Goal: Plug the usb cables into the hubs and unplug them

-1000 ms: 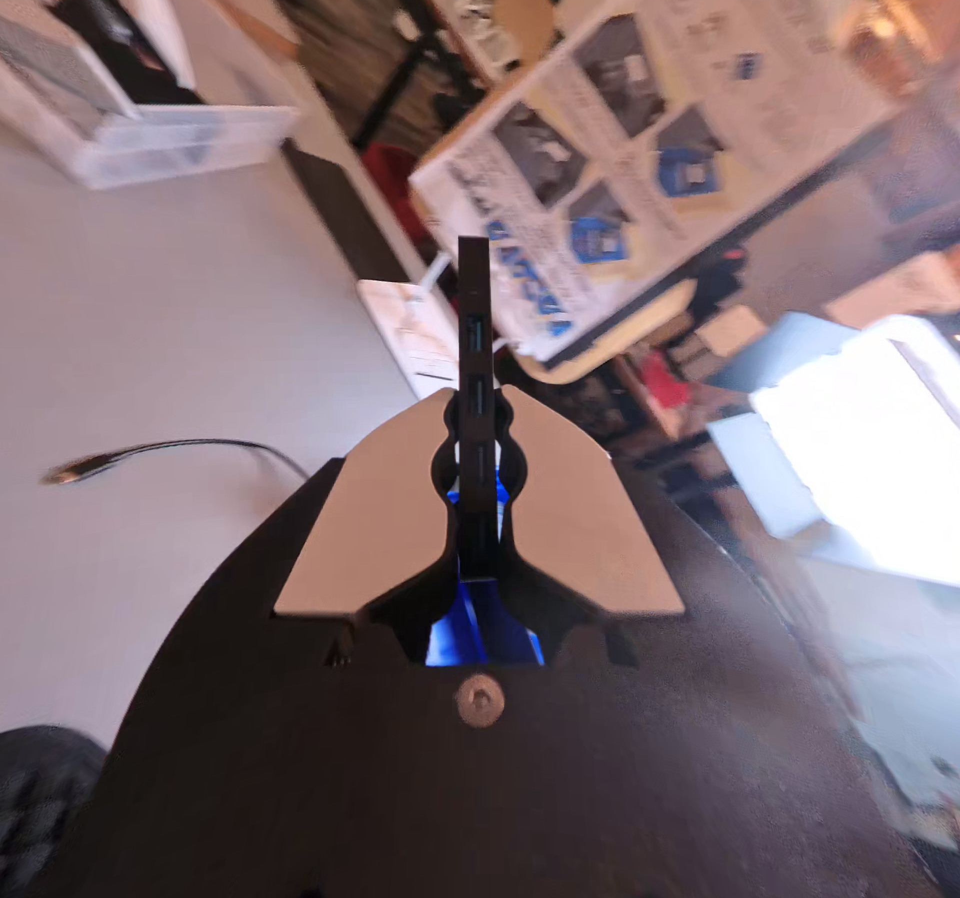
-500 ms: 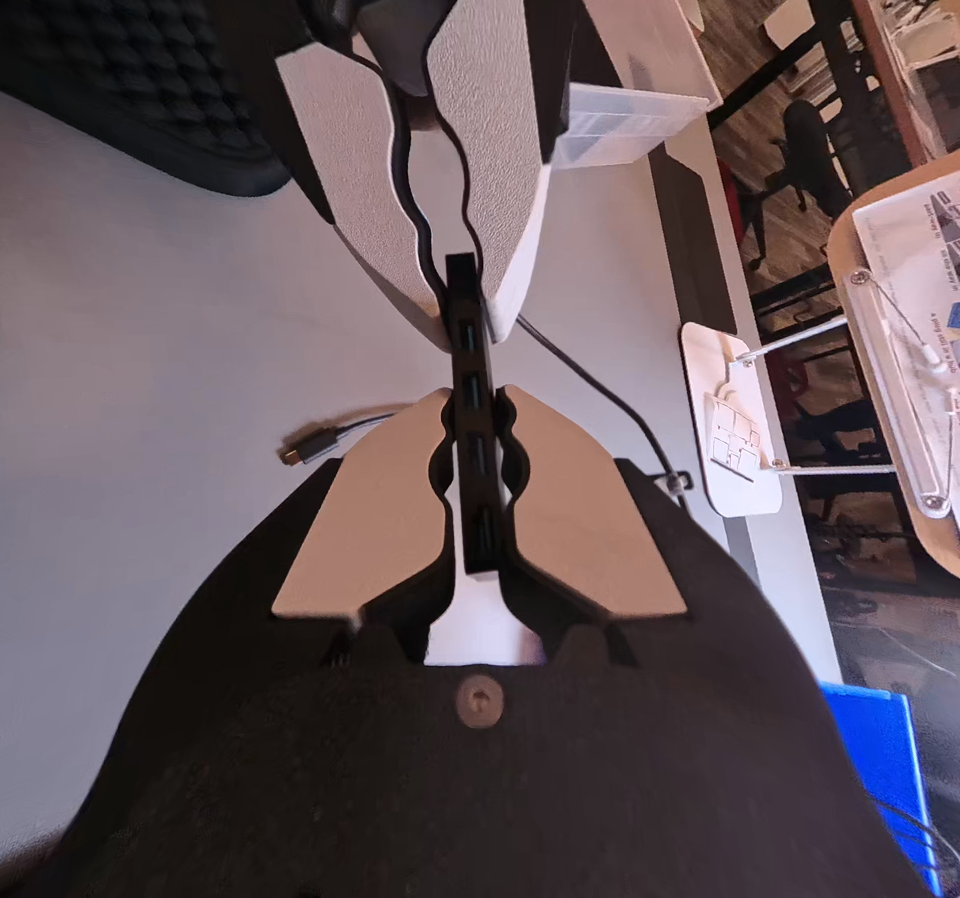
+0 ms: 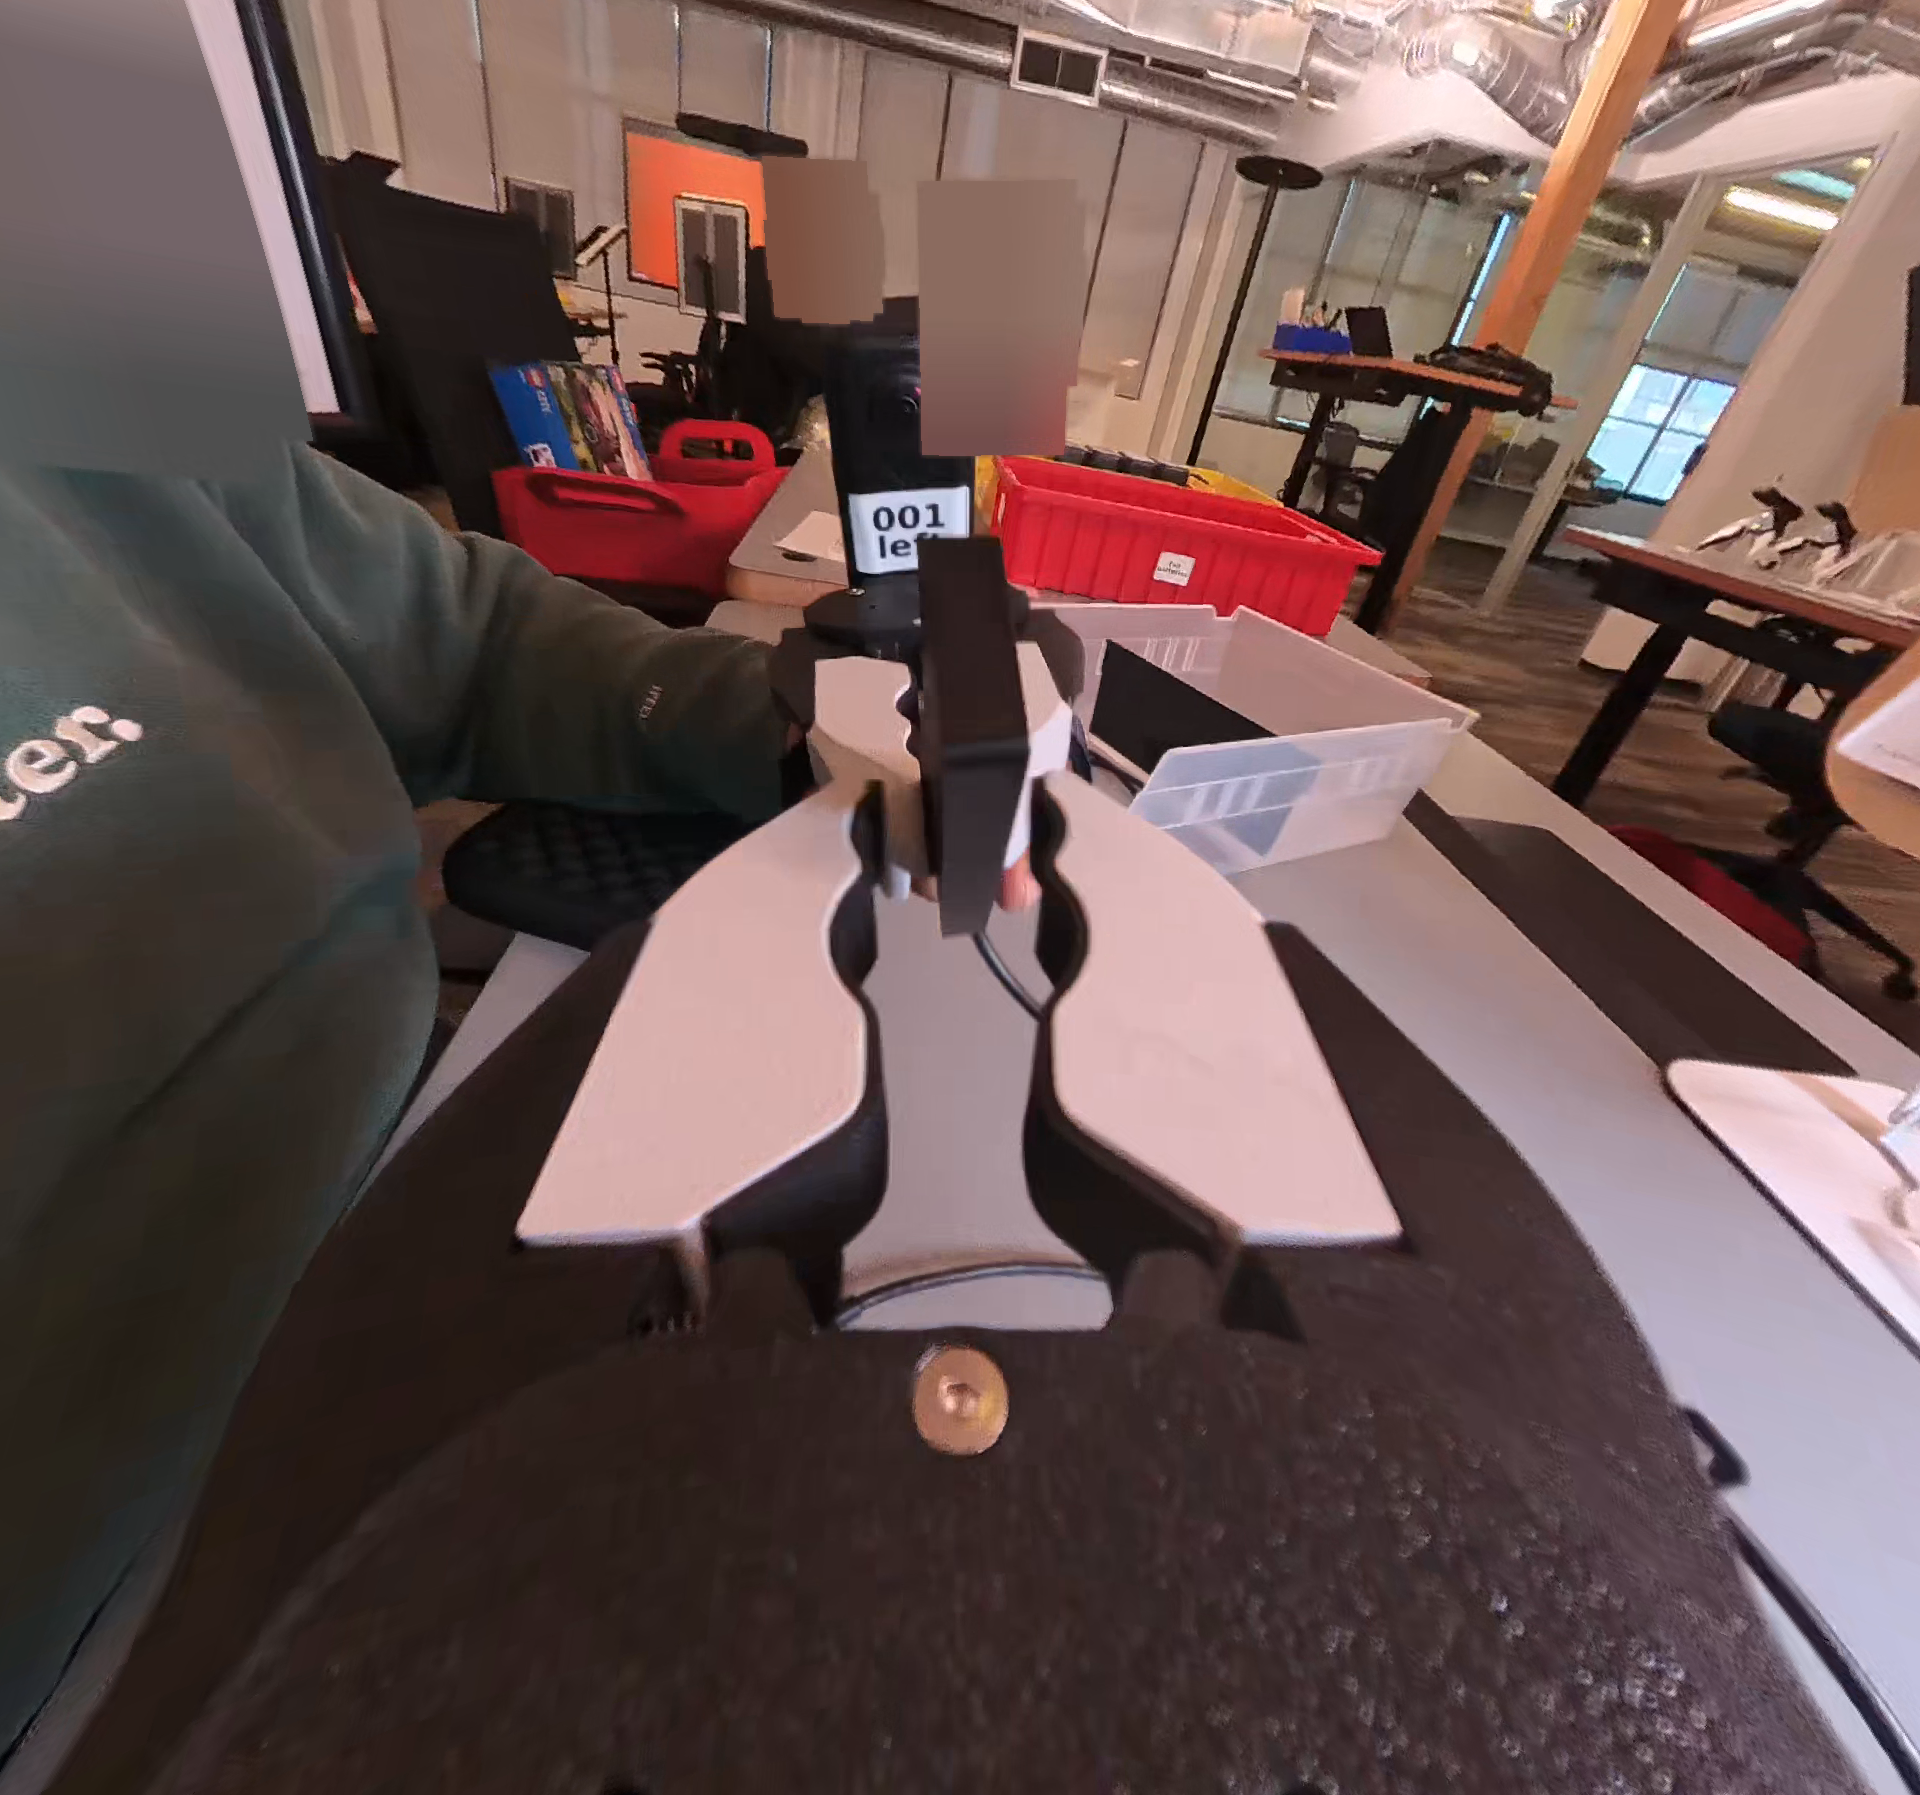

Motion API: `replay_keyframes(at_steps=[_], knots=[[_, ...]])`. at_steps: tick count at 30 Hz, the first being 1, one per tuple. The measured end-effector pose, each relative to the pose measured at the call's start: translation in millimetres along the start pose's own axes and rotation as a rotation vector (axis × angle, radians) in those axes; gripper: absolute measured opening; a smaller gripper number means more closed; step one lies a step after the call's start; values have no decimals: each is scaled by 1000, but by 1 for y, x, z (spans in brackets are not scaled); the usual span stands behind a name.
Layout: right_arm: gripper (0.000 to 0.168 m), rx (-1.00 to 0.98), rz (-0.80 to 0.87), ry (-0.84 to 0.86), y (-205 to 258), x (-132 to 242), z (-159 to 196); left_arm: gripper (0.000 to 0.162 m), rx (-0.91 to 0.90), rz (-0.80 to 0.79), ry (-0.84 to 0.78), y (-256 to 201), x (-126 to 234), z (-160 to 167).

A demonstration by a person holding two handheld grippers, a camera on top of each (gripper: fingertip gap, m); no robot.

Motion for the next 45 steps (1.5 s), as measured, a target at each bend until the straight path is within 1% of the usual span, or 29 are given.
replay_keyframes(at_steps=[1, 3, 5, 8, 10, 14, 16, 19, 22, 25, 27, 29, 30, 32, 33, 34, 37, 39, 41, 43, 45], knots=[[17, 18, 9, 3, 1, -2, 1, 11, 9, 8, -5, -2, -2, 2], [12, 38, 0, 8, 3, -3, 4, 11, 24, 29, -15, -4, -4, 4], [11, 51, -7, 31, 3, -1, 6, 12, 20, 36, 10, -5, -5, 6], [12, 111, 6, 38, 5, 1, 6, 13, -105, -5, 89, -7, -6, 7], [11, 161, 17, 32, 8, 4, 3, 14, -142, -33, 128, -7, -5, 8], [12, 357, 65, 73, 19, 1, 2, 13, -180, -34, 147, -7, -5, 8], [13, 393, 96, 67, 22, -1, 3, 13, -184, -24, 131, -8, -5, 10], [15, 415, 123, 98, 20, -3, 11, 13, -185, -15, 151, -9, -8, 16], [12, 414, 119, 146, 19, -3, 14, 14, -167, -33, 167, -7, -8, 20], [12, 471, 180, 197, 14, -3, 15, 15, -157, -71, 230, 0, -6, 24], [12, 504, 236, 213, 9, 3, 13, 16, -177, -152, 237, 13, 10, 17], [12, 481, 265, 222, 3, 14, 10, 16, -158, -276, 276, 37, 41, 3], [12, 474, 281, 227, 1, 20, 10, 19, -135, -332, 322, 49, 61, -3], [12, 462, 313, 243, -4, 30, 11, 18, -95, -474, 448, 76, 109, -7], [12, 453, 321, 251, -5, 34, 13, 18, -71, -517, 528, 87, 133, -4], [12, 439, 325, 261, -6, 38, 16, 18, -28, -525, 609, 96, 155, 3], [11, 419, 335, 277, -6, 44, 26, 15, 192, -408, 852, 111, 202, 46], [11, 412, 339, 286, -6, 47, 31, 15, 310, -290, 990, 109, 217, 78], [11, 403, 343, 292, -6, 50, 33, 20, 367, -180, 1067, 103, 216, 99], [12, 389, 345, 297, -7, 52, 34, 26, 370, -134, 1140, 102, 213, 112], [12, 374, 344, 297, -8, 53, 36, 27, 383, -100, 1186, 104, 209, 122]])
Point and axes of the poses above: each gripper's, where its closed fingertips meet, x back along the fingers, z out of its underside, y = z × x across the jaws, the point moved 8 cm from there along x, back along the fingers, and after that the axes turned 11 degrees about -x, right-handed, at the moved point
